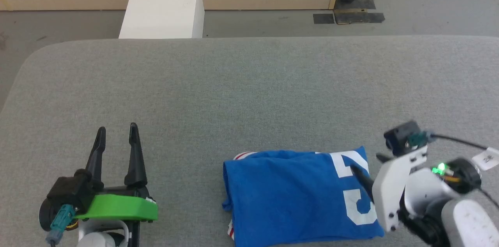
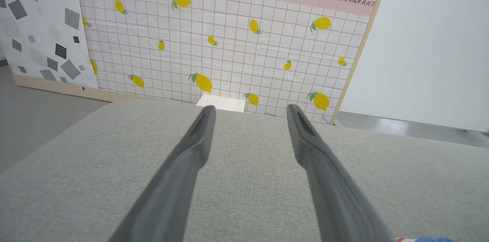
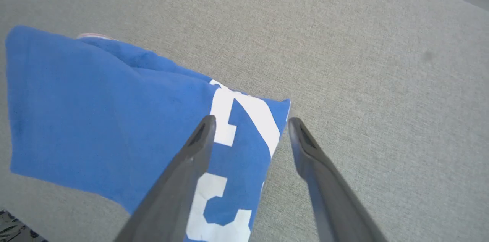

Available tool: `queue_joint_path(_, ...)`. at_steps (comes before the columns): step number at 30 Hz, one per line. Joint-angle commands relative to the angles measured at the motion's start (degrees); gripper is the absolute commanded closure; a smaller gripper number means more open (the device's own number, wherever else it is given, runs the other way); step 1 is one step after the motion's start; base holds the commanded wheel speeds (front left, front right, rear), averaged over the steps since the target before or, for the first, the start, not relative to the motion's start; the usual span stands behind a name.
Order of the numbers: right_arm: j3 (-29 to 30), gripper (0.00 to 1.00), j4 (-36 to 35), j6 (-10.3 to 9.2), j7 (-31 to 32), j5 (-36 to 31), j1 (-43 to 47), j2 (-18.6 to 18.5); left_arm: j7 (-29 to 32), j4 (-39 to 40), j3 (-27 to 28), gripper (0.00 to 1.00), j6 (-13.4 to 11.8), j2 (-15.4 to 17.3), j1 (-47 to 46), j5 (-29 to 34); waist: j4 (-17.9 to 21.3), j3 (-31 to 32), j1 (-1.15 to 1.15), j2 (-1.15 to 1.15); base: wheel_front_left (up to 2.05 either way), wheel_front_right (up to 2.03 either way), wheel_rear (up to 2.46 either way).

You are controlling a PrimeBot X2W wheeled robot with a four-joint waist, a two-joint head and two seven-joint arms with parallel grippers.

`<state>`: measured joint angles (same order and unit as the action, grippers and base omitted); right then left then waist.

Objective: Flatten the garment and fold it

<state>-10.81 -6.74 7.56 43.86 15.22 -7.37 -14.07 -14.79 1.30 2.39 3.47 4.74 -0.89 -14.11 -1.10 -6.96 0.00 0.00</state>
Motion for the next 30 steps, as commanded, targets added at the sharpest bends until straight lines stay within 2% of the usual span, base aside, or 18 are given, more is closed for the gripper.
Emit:
queue_joint_path(1,0.37,0.00,1.08,-0.08,0.49,-0.77,1.31,1.00,-0.21,0.06,-0.12,0.00,0.13,-0.36,0.30,0.68,-0.20,-0.44,0.00,0.00,0.00,0.00,0.00)
queue_joint_path(9,0.16,0.00,9.49,-0.08,1.01,-4.52,3.21,2.43,-0.21,-0.12,-0.04,0.00,0.26,-0.75,-0.01,0.61,-1.62,-1.43,0.00,0.00,0.00,0.00,0.00)
queue_joint_path(14,0.28,0.00,13.53,-0.08,0.22,-4.68,2.54,2.71,-0.21,-0.07,0.00,0.00,0.23,-0.98,0.13,0.80,-2.07,-1.57,0.00,0.00,0.00,0.00,0.00)
queue_joint_path(15,0.25,1.00,13.92,-0.08,-0.06,-4.51,2.24,2.65,-0.21,-0.09,0.02,0.00,0.23,-1.03,0.13,0.82,-2.13,-1.58,0.00,0.00,0.00,0.00,0.00)
queue_joint_path(18,-0.68,1.00,13.73,-0.08,-0.56,-3.13,1.25,1.80,-0.21,-0.12,0.16,0.00,0.23,-1.12,0.20,0.85,-1.76,-1.50,0.00,0.00,0.00,0.00,0.00)
queue_joint_path(22,-4.29,1.00,11.90,-0.08,-0.01,-0.15,-1.86,-1.75,-0.21,0.90,0.92,0.00,-0.06,-1.22,0.78,0.81,1.63,-1.91,0.00,0.00,0.00,0.00,0.00)
queue_joint_path(27,-13.99,1.00,10.66,-0.08,1.70,5.33,-10.00,-9.20,-0.21,2.71,2.53,0.00,-0.64,-1.24,1.53,1.10,11.84,-4.66,0.00,0.00,0.00,0.00,0.00)
queue_joint_path(30,-17.41,1.00,12.50,-0.08,0.67,7.64,-15.43,-11.82,-0.21,3.20,2.78,0.00,-0.74,-1.24,0.59,1.46,17.60,-6.52,0.00,0.00,0.00,0.00,0.00)
